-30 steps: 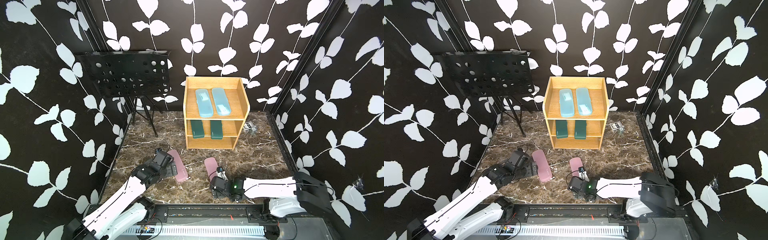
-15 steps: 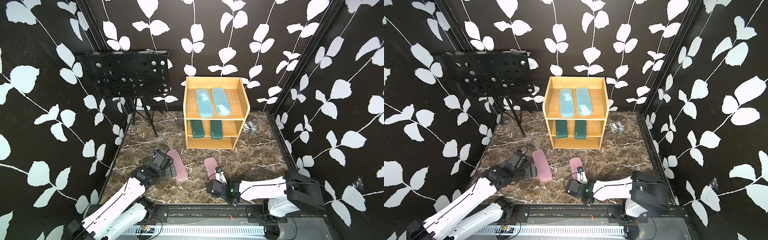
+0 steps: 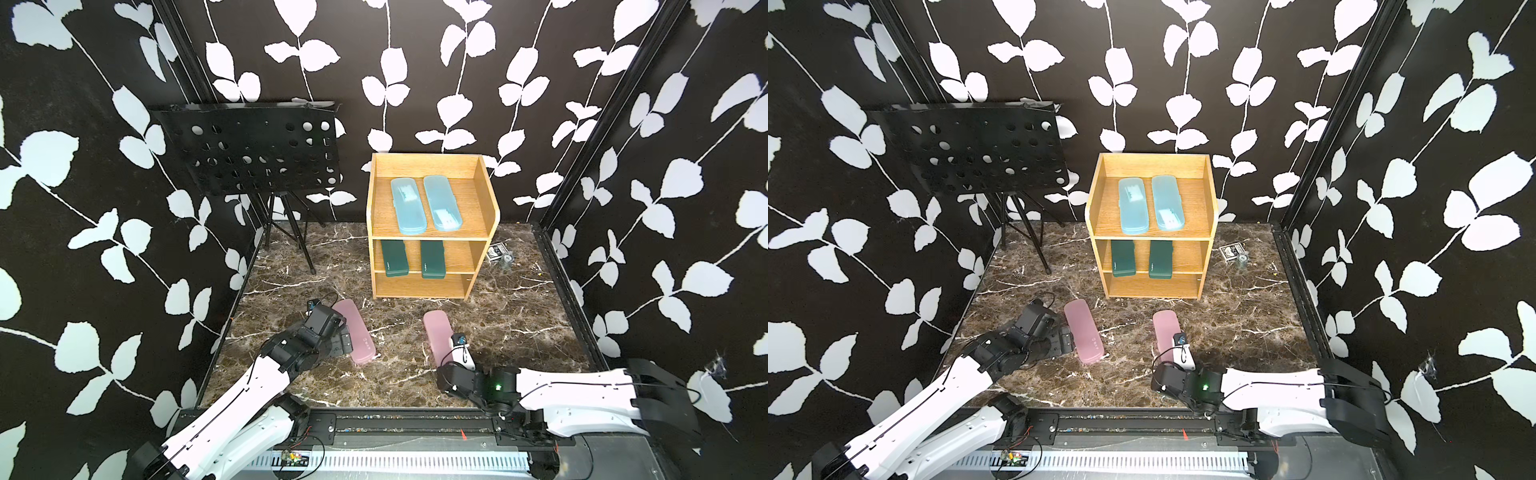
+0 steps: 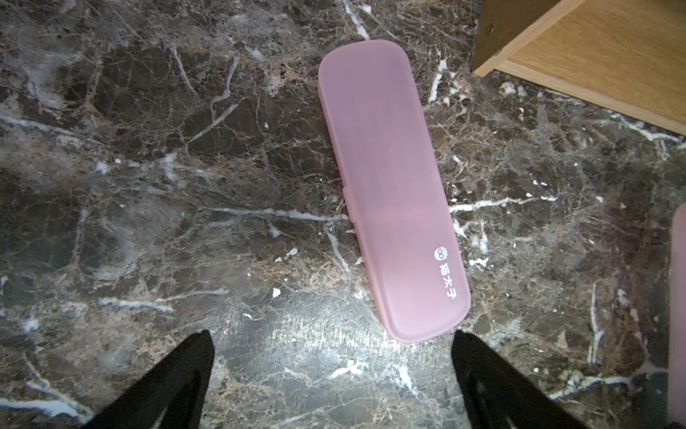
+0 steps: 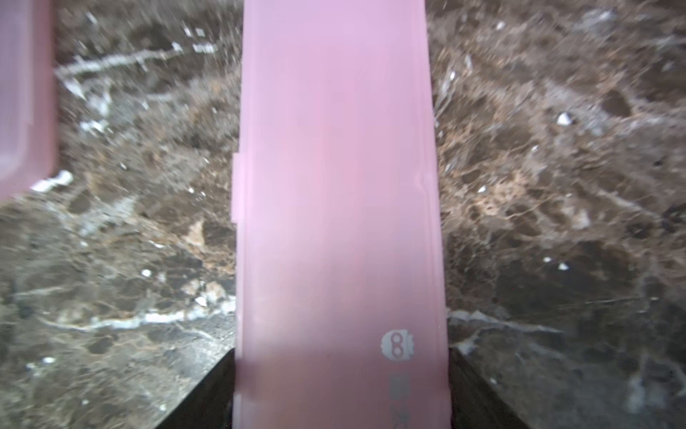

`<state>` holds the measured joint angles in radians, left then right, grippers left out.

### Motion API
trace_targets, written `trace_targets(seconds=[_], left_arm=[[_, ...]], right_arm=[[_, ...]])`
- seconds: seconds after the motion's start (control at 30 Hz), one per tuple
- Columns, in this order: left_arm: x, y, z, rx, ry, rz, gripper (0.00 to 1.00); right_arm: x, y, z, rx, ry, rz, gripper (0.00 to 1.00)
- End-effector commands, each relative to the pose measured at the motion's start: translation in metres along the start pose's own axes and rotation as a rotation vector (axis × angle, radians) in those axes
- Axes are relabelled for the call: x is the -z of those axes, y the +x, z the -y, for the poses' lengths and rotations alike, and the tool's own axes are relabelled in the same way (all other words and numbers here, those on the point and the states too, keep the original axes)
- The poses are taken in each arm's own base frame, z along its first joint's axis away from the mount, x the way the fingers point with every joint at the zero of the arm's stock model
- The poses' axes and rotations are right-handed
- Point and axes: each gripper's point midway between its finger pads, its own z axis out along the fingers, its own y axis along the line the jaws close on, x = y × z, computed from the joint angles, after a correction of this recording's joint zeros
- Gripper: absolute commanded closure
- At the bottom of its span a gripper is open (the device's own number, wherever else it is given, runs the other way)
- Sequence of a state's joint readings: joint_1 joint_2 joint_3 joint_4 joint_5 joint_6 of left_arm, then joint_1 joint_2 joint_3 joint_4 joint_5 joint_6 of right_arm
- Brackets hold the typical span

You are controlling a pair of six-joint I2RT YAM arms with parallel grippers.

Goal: Place the pencil cases on the shelf according to color
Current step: Pick up the pencil case from the center of the board, then place the pencil case on the shelf.

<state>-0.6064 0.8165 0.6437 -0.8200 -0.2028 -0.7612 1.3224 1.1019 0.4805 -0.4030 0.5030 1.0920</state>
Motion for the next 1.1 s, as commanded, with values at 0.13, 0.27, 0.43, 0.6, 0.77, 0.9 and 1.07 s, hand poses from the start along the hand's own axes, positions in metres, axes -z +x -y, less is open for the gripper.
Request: trace_targets(seconds=[0.13, 0.27, 0.43, 0.6, 0.77, 0.9, 1.07], left_arm=[[-0.009, 0.008, -0.002, 0.013, 0.006, 0.000, 0.02], [-0.016, 0.008, 0.002, 0.009, 0.004, -0.017, 0.02], [-0.026, 0.009, 0.009, 0.011, 0.017, -0.029, 0.02], [-0.034, 0.011, 0.012, 0.020, 0.024, -0.035, 0.02], [-0.043, 0.015, 0.012, 0.019, 0.016, -0.045, 0.02], [-0.050, 0.018, 0.010, 0.013, 0.000, -0.053, 0.02], [-0.053, 0.016, 0.010, 0.006, -0.013, -0.044, 0.02]], right_arm=[[0.012, -0.024, 0.021, 0.017, 0.036, 0.121, 0.47], [0.005, -0.044, 0.015, 0.002, -0.002, 0.124, 0.47], [-0.019, -0.074, 0.009, -0.014, -0.020, 0.089, 0.47], [-0.057, -0.110, 0.005, -0.005, -0.002, 0.063, 0.48], [-0.098, -0.139, 0.008, -0.011, 0.026, 0.050, 0.49], [-0.121, -0.150, 0.011, -0.013, 0.050, 0.017, 0.35], [-0.121, -0.152, 0.011, 0.007, 0.063, 0.000, 0.07]])
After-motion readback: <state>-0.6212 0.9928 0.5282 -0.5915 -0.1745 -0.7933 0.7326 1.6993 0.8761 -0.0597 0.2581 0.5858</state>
